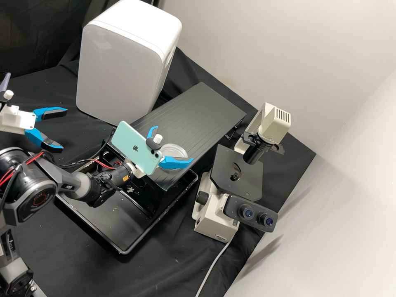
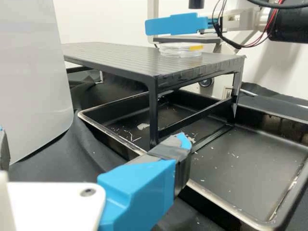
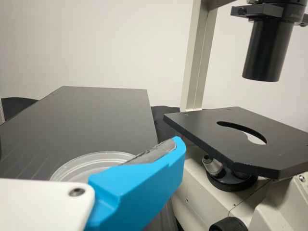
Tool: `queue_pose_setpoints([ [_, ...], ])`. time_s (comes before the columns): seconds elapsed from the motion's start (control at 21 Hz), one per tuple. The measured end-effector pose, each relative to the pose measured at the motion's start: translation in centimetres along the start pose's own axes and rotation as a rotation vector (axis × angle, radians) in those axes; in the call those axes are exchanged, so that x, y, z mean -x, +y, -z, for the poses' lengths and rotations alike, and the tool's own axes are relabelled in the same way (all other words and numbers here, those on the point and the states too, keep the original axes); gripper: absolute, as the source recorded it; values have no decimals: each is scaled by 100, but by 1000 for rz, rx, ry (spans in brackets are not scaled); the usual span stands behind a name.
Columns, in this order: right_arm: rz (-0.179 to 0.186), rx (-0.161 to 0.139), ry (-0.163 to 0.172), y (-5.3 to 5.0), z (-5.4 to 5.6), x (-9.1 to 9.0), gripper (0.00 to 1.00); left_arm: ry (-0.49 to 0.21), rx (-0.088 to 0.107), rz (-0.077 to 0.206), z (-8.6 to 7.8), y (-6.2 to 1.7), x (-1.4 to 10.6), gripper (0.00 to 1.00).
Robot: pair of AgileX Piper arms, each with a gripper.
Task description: Remove the lid from the petri dish
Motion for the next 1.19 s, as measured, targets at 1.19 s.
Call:
queue_pose_setpoints([
  [1.19,-51,-112,-92,-14,-433,242,100,-11,-2,3,-25,-6,-3,100],
])
